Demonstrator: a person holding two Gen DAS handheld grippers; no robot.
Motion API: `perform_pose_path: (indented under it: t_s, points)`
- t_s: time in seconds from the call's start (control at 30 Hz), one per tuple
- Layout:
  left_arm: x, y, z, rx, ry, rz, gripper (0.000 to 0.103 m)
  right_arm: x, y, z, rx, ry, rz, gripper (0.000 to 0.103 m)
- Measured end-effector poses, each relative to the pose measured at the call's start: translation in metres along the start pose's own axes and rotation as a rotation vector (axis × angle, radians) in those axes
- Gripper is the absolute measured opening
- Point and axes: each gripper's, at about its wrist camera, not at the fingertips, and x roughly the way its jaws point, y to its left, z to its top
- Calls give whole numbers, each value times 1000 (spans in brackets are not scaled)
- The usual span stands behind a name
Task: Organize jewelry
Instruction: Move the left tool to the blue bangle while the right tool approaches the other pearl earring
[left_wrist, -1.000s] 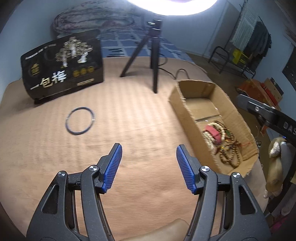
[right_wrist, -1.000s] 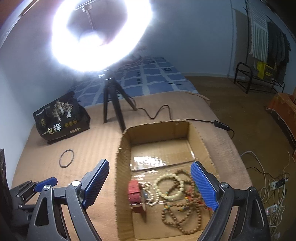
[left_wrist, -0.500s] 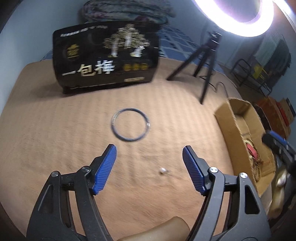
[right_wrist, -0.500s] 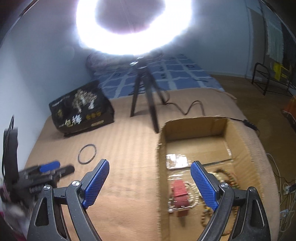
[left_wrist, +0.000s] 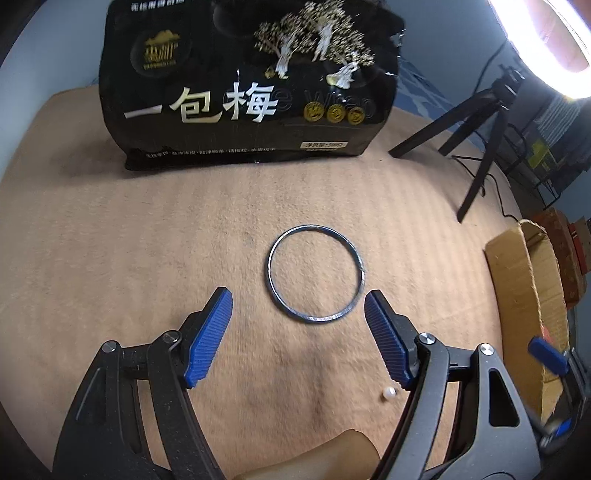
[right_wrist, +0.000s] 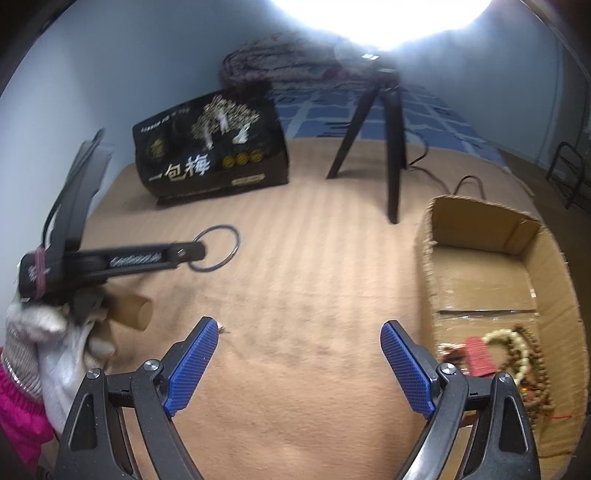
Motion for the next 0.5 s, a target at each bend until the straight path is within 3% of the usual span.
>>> perform_pose_path:
  t_s: [0.27, 0.5]
  points:
    - [14, 3, 9, -37, -6, -60, 76, 21, 17, -5, -45, 26, 20, 91]
    - [26, -13, 11, 32, -14, -21, 80, 34, 27, -8, -72, 41, 21, 91]
